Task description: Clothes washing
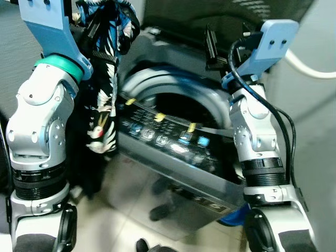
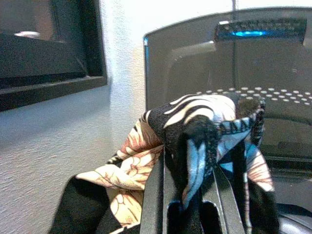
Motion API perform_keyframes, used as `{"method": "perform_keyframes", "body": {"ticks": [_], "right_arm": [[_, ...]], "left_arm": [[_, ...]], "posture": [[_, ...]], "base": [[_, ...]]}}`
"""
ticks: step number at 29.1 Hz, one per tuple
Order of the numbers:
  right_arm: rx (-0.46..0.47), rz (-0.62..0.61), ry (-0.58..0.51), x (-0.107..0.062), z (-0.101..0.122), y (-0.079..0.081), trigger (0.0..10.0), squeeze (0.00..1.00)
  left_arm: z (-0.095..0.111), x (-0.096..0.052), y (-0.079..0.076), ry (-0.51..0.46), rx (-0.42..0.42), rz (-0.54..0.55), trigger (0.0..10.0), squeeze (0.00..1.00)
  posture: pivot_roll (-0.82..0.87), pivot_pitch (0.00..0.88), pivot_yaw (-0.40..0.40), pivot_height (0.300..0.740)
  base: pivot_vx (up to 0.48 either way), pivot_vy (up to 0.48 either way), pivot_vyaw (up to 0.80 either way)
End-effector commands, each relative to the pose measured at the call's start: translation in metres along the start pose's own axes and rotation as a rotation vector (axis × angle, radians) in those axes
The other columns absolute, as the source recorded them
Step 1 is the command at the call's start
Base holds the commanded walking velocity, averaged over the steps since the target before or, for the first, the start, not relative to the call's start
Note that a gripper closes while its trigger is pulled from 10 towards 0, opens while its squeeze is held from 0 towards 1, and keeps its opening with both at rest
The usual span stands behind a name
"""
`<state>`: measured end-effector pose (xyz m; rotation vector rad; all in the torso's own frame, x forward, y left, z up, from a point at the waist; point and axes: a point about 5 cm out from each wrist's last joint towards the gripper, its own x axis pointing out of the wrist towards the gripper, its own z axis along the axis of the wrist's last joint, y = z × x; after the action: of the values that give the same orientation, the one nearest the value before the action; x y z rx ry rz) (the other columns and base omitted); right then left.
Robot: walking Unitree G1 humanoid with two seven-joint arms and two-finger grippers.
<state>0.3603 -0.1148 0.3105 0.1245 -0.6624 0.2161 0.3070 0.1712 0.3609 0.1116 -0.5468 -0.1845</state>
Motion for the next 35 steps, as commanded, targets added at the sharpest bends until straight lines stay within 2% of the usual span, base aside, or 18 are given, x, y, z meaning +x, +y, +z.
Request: {"method": "perform_keyframes", "body": {"ticks": [1,12,17,35], "right_arm": [[-0.001,-0.006,0.004,-0.0017,-0.0009,-0.0016,10.0,0.00],[0.000,0.000,0.008,-0.0014,-0.0017,-0.0012,10.0,0.00],[-0.002,0.002,0.012,-0.0013,-0.0023,-0.0011,10.0,0.00],[-0.022,0.012,0.017,-0.0026,-0.0046,0.0004,10.0,0.00]], "left_arm": [[0.0022,0.0009,-0.0046,-0.019,-0.006,-0.017,10.0,0.00],[0.0016,0.0010,-0.0041,-0.017,-0.013,-0.011,10.0,0.00],[0.0024,0.0008,-0.0031,-0.020,-0.050,-0.002,10.0,0.00],[0.0013,0.0009,-0.0016,-0.017,-0.044,0.003,10.0,0.00]], "posture": [[0.11,0.057,-0.044,0.740],[0.11,0.052,-0.047,0.740],[0.11,0.057,-0.048,0.740],[0.11,0.065,-0.047,0.740]], "base": [[0.000,0.000,-0.80],[0.000,0.000,-0.80],[0.000,0.096,-0.77],[0.000,0.480,0.00]]}}
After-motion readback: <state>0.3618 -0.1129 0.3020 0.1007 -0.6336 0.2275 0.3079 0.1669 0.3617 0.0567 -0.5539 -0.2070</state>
